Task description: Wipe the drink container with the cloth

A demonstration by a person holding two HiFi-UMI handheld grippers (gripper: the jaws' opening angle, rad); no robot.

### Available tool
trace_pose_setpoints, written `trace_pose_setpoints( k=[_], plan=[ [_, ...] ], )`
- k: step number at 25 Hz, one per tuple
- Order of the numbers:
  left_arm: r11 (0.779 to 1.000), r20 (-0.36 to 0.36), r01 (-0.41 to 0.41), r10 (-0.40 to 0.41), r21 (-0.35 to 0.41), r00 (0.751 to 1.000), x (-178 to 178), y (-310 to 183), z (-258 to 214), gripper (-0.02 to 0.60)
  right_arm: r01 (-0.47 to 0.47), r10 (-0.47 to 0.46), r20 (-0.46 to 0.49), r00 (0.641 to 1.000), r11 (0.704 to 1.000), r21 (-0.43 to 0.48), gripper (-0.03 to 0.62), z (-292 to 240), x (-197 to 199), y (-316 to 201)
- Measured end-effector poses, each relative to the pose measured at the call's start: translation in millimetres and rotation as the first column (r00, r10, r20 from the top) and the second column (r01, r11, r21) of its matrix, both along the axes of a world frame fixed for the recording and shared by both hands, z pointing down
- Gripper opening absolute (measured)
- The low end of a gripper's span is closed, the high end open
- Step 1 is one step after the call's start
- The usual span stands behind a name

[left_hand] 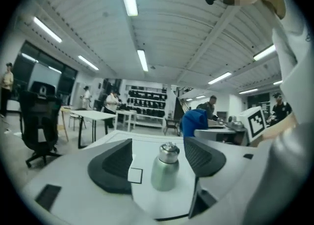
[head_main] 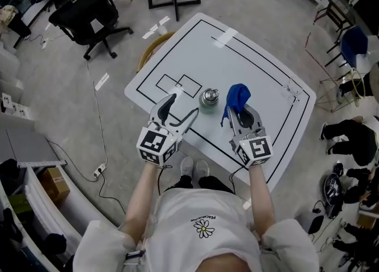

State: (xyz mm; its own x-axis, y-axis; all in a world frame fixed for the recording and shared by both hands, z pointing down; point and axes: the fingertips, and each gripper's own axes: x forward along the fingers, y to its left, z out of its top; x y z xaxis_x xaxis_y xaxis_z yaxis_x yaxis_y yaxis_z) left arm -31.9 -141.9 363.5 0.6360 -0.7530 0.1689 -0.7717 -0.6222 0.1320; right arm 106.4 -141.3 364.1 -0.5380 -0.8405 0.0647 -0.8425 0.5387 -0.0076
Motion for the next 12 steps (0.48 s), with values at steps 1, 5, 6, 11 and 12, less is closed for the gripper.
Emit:
trace_pose_setpoints(
  k=[1,5,6,11,12],
  plan=[
    [0.998,0.005,-0.046,0.046,-0.039,0.999,7,-3,14,0.333,0.019,-0.019,-0.002,1.000,0.999,-0.027,0.041,12,3,-8],
    [0.972,0.028,-0.159,0.167,-0.175,0.986,32,-10,68,0.354,0.080,-0.080,0.002,0.997,0.986,-0.149,0.041,68,3,-32],
    [0.964,0.023,-0.178,0.186,-0.200,0.982,38,-11,78,0.354,0.088,-0.089,0.005,0.996,0.981,-0.170,0.041,79,3,-36],
    [0.937,0.013,-0.225,0.237,-0.268,0.971,57,-21,118,0.354,0.121,-0.108,0.075,0.991,0.970,-0.209,0.041,107,2,-50],
    [0.934,0.009,-0.229,0.241,-0.274,0.971,58,-23,122,0.354,0.132,-0.115,0.090,0.989,0.969,-0.209,0.041,108,1,-51]
  ],
)
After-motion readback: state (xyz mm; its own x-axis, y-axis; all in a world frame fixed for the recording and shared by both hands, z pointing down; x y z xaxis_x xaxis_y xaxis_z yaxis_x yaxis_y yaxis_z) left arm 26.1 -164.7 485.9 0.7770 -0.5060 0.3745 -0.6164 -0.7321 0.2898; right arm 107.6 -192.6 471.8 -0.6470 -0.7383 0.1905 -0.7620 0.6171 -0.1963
